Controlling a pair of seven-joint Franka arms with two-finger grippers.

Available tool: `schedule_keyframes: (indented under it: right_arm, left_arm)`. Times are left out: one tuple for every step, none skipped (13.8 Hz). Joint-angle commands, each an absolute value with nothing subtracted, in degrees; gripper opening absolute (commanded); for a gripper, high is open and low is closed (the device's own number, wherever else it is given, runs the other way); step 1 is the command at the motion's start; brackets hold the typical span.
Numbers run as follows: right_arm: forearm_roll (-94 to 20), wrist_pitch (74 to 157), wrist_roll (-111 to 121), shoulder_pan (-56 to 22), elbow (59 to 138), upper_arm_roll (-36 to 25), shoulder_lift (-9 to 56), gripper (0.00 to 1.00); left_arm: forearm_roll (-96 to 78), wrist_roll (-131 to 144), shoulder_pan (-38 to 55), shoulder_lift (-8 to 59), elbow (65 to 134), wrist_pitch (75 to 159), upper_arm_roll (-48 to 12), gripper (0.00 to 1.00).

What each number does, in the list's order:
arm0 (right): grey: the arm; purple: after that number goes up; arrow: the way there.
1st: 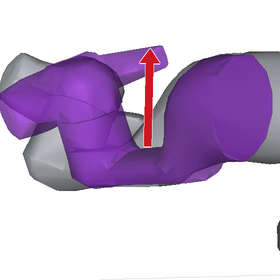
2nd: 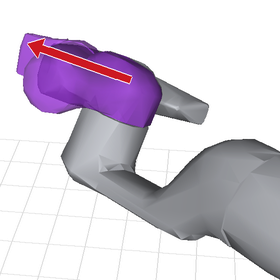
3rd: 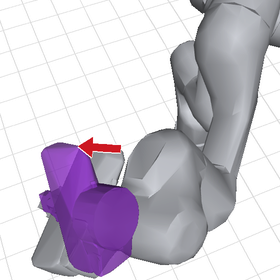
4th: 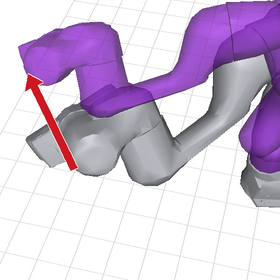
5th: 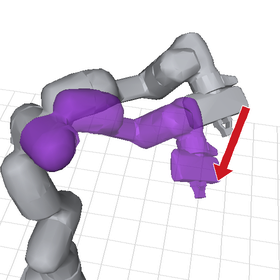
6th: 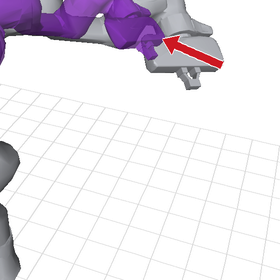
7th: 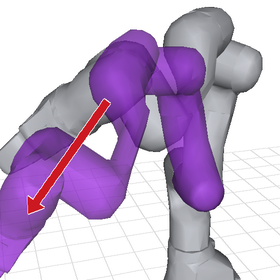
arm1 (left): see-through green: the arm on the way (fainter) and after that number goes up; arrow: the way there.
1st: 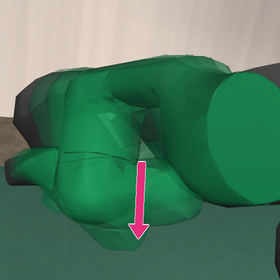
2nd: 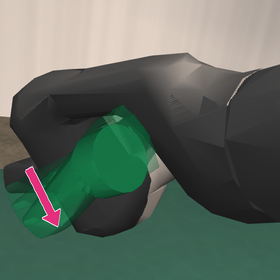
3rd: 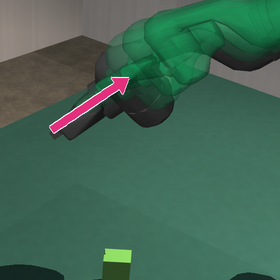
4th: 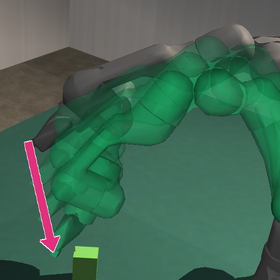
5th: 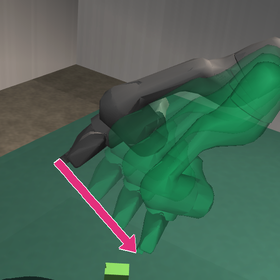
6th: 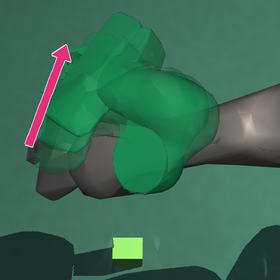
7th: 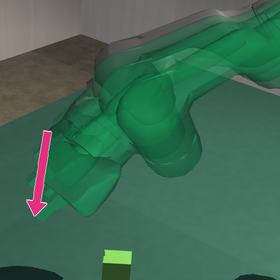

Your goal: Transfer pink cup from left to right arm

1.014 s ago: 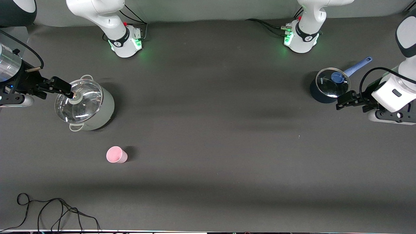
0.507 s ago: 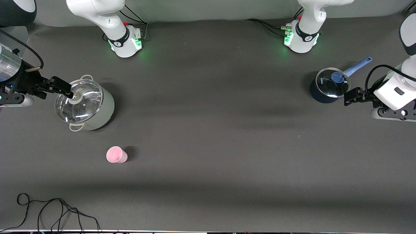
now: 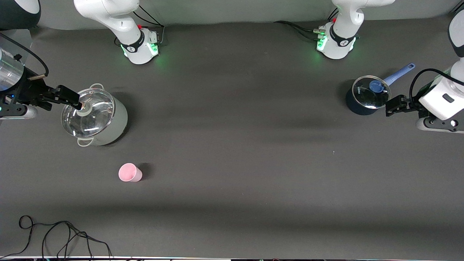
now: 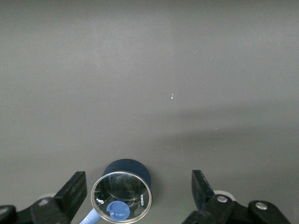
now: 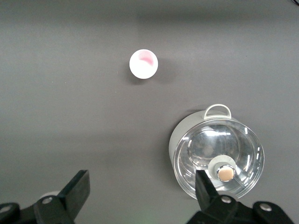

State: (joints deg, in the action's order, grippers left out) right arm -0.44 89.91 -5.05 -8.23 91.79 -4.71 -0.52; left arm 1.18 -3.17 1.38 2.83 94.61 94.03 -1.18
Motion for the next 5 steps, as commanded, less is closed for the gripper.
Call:
schedule_keyframes:
  right_arm:
    - [-0.70,89.30,-3.78,-8.96,90.70,-5.45,-0.26,1.00]
    - [-0.70,89.30,-3.78,-8.96,90.70,-5.45,-0.26,1.00]
    - [-0.70,89.30,-3.78,-9.05,90.70,-5.45,-0.26,1.00]
    - [-0.70,89.30,-3.87,-9.05,90.53,-5.45,-0.26,1.00]
    - [-0.62,89.30,-3.78,-9.05,90.44,-5.45,-0.18,1.00]
  left_arm:
    - [1.85,-3.43,1.93,2.81,93.17,92.64,-0.88,1.00]
    - [1.85,-3.51,1.76,2.90,93.08,92.64,-0.88,1.00]
    - [1.85,-3.52,1.67,2.90,93.08,92.64,-0.88,1.00]
    - [1.76,-3.52,1.76,2.90,93.08,92.64,-0.88,1.00]
    - [1.84,-3.52,1.84,2.90,92.99,92.64,-0.88,1.00]
